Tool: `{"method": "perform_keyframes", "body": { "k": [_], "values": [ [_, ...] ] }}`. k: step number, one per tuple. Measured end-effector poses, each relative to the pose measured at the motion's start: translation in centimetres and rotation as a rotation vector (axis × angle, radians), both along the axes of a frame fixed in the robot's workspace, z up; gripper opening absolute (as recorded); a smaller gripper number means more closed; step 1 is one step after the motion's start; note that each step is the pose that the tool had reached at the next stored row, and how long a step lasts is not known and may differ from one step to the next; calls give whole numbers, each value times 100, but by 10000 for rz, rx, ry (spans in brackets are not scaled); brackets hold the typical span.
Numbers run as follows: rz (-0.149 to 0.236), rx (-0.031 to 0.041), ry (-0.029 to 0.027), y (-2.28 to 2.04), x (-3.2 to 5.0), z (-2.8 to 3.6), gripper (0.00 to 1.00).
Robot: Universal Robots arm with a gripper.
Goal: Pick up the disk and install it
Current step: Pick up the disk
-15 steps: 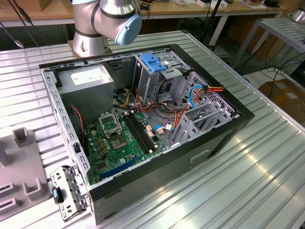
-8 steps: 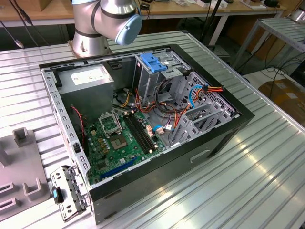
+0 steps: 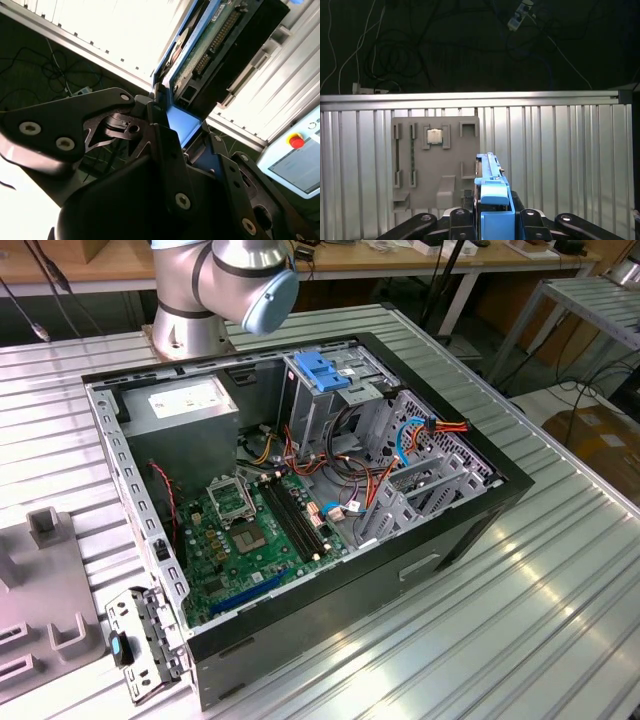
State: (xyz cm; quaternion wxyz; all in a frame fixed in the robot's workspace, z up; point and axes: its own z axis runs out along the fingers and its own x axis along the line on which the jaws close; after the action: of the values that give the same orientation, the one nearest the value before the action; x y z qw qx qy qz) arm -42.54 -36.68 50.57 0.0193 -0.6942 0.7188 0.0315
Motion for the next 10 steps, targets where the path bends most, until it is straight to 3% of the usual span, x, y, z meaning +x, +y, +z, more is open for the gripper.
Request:
{"method": "perform_keyframes", "body": {
  "k": [10],
  "values": [
    [0,0,1,-1,182,0,37]
  ]
}}
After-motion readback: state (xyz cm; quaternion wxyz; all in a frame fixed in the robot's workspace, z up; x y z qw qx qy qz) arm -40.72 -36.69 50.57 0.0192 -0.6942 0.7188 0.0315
